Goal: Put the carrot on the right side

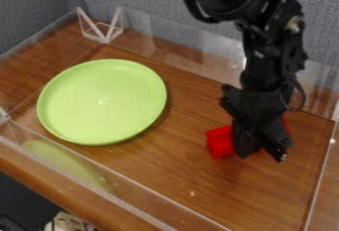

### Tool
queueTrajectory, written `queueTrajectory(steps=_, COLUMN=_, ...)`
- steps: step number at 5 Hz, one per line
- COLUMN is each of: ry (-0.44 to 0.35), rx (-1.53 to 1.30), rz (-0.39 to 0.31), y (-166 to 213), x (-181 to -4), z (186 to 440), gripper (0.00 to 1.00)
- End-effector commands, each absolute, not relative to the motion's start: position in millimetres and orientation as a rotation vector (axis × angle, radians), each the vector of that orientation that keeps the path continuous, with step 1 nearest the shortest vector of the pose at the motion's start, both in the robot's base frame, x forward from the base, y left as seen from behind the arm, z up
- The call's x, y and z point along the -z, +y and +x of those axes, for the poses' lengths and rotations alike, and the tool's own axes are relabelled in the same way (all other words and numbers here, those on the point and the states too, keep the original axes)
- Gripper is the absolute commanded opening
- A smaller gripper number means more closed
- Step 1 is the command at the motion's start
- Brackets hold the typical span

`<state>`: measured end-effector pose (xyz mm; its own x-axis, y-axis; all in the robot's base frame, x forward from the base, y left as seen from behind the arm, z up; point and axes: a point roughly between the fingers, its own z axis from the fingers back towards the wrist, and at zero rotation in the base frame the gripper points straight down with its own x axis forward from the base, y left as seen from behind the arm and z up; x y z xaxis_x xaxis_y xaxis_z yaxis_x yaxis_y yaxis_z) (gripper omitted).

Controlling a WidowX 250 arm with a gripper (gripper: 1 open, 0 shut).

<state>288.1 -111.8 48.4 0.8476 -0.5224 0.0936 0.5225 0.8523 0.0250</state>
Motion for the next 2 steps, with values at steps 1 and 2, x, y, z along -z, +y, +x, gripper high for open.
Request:
queueTrajectory(steps=1, ry=-0.134, rx=0.543, rz=-0.01, y=-114.0, x=-56.0, z=305.5, gripper=1.0)
queueTrajectory(steps=2, ry=-0.126, rx=0.539, rz=-0.013, y=-119.8, x=-56.9, z=311.6, gripper=1.0)
